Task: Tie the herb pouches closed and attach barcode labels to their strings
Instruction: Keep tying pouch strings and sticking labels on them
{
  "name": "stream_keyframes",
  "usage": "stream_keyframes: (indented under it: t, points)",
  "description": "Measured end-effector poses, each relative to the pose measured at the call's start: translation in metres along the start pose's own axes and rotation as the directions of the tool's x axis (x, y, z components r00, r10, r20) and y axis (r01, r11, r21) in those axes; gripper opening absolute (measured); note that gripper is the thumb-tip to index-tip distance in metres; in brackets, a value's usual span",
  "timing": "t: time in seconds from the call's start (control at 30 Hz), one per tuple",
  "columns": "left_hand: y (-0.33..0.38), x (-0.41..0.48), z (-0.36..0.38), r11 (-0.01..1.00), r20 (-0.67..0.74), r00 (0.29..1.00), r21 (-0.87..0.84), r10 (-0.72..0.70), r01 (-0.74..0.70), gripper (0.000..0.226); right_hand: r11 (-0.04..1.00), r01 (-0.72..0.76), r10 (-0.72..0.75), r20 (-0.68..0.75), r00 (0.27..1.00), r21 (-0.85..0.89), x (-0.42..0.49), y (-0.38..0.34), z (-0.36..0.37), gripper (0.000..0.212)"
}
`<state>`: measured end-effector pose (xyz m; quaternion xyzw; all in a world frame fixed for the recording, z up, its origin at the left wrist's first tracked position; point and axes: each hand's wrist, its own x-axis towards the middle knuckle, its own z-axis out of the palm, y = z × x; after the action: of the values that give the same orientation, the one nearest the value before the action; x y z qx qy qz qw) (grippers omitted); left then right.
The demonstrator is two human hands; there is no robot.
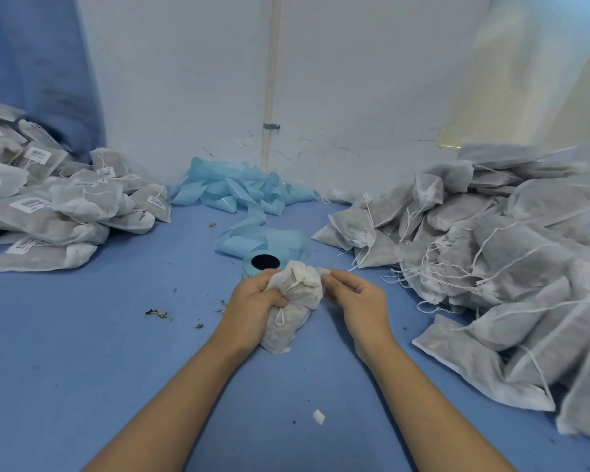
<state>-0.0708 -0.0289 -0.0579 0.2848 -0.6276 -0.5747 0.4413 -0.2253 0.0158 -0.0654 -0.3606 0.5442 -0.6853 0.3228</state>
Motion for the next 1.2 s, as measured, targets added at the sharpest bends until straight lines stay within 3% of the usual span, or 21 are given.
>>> stream_keyframes:
  t: [0.2,0.33,0.47,0.57,0.67,0.93,1.07,1.2]
  points:
    - [-0.001,0.002,-0.002,0.999,-0.078,0.996,-0.003,-0.049,0.049,0.037,0.993,0.103,-0.113,-0.242,0.964,-0.056,0.000,0.000,-0.002,0.022]
    - [-0.002,0.003,-0.002,0.998,-0.098,0.995,0.054,-0.009,0.015,0.041,0.973,0.175,-0.210,-0.258,0.943,-0.152,-0.005,-0.003,0.002,0.017]
    - [0.003,0.007,0.000,0.999,-0.171,0.985,-0.041,-0.011,0.004,0.031,0.928,0.290,-0.353,-0.297,0.887,-0.234,-0.014,-0.004,0.013,0.017]
    - [0.009,0.012,0.006,0.984,-0.217,0.975,-0.178,-0.045,0.005,0.023,0.813,0.461,-0.548,-0.202,0.812,-0.355,-0.022,-0.005,0.021,0.024]
    - [0.012,0.014,0.011,0.979,-0.224,0.975,-0.201,-0.001,-0.045,0.022,0.648,0.604,-0.707,-0.073,0.703,-0.465,-0.025,-0.004,0.025,0.018]
    - [0.012,0.018,0.007,0.969,-0.299,0.954,-0.224,0.037,-0.108,0.022,0.369,0.752,-0.829,0.172,0.532,-0.546,-0.027,0.000,0.029,0.013]
    - [0.011,0.020,0.004,0.962,-0.320,0.947,-0.255,0.008,-0.094,0.023,0.304,0.771,-0.821,0.256,0.510,-0.560,-0.028,0.002,0.030,0.013]
    - [0.012,0.020,0.005,0.958,-0.332,0.943,-0.270,-0.003,-0.093,0.022,0.305,0.759,-0.782,0.303,0.544,-0.575,-0.026,0.005,0.031,0.014]
